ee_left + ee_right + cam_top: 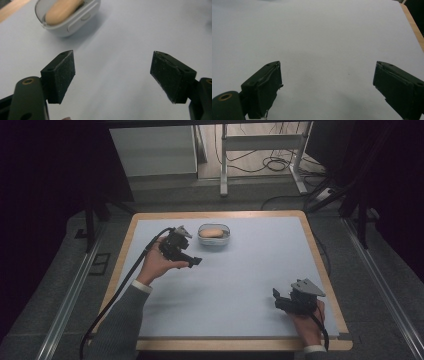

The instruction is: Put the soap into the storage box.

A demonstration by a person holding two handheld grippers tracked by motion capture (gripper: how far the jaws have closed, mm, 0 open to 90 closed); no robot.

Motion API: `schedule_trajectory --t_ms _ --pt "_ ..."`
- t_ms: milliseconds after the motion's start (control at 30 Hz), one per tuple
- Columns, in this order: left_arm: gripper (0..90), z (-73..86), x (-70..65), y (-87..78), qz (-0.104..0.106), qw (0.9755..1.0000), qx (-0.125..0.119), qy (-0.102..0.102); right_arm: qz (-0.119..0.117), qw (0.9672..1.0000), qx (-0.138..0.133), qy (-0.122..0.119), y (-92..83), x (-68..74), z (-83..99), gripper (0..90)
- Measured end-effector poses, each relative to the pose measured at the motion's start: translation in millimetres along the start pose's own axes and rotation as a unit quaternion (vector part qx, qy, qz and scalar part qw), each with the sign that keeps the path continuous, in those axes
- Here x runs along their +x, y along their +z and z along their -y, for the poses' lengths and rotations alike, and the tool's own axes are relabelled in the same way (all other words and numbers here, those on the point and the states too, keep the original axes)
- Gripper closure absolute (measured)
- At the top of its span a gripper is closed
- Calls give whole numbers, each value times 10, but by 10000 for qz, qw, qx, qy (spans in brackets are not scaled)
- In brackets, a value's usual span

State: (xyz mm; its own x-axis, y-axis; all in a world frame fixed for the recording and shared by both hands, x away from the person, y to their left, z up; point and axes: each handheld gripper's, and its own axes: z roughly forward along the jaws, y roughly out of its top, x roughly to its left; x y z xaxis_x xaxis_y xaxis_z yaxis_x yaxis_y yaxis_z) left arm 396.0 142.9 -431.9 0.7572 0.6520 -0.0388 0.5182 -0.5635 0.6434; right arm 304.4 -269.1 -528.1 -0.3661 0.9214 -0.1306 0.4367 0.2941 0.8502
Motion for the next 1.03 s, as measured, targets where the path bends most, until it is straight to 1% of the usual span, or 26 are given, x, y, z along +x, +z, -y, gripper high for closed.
schedule_trajectory --t_ms 100,133,167,200,233,267,300,333,367,400,433,500,533,567,633,700,733,767,867,933,1000,1033 --pt "201 176 -40 -16 15 9999 -102 -78 -5 10000 5 6 1 -2 -1 85" --pt "200 298 -66 -19 -48 9998 -124 -120 -4 10000 5 8 1 -1 -1 85" --pt "200 298 -66 -19 -48 9998 -124 -120 -3 10000 4 7 0 -1 0 85" --pt "198 415 -89 -10 -148 9998 -71 -141 -2 10000 4 4 1 -1 0 84" --pt "195 415 -89 -10 -148 9998 -71 -141 -2 10000 4 4 1 -1 0 84" --pt "195 476 -102 -7 -215 9996 -50 -158 -7 10000 1 4 2 -1 0 85" --pt "195 537 -110 -6 -238 9995 -63 -188 -6 10000 2 3 2 0 0 85" --pt "194 661 -119 -8 -199 9993 -99 -297 -3 10000 4 2 2 1 -1 85" --pt "194 661 -119 -8 -199 9993 -99 -297 -3 10000 4 2 2 1 -1 85" --pt "193 769 -135 -2 -339 9989 -42 -335 5 10000 18 -3 3 2 -2 85" --pt "193 769 -135 -2 -339 9989 -42 -335 5 10000 18 -3 3 2 -2 85" --pt "192 878 -141 -1 -355 9983 -75 -452 7 10000 28 -8 4 4 -2 84" --pt "193 983 -149 -1 -405 9973 -163 -594 10 10000 26 -11 4 4 -2 85" --pt "194 983 -149 -1 -405 9973 -163 -594 10 10000 26 -11 4 4 -2 85" --pt "193 1059 -149 9 -387 9969 -163 -664 9 10000 25 -9 4 2 -2 85" --pt "194 1101 -139 23 -363 9966 -174 -725 4 10000 29 -11 6 1 -2 84" --pt "193 1105 -134 23 -360 9967 -137 -708 -3 10000 28 1 6 -1 -2 85" --pt "192 1107 -130 16 -376 9967 -150 -710 -13 10000 33 11 6 -4 -3 84" --pt "192 1122 -120 -9 -313 9962 -249 -773 -19 10000 12 39 3 -9 -1 84" --pt "192 1141 -120 -1 -314 9963 -225 -766 -36 10000 13 40 4 -10 -2 84" --pt "192 1176 -112 15 -315 9958 -211 -834 -67 10000 28 62 8 -19 -3 84" --pt "192 1176 -112 15 -315 9958 -211 -834 -67 10000 28 62 8 -19 -3 84"
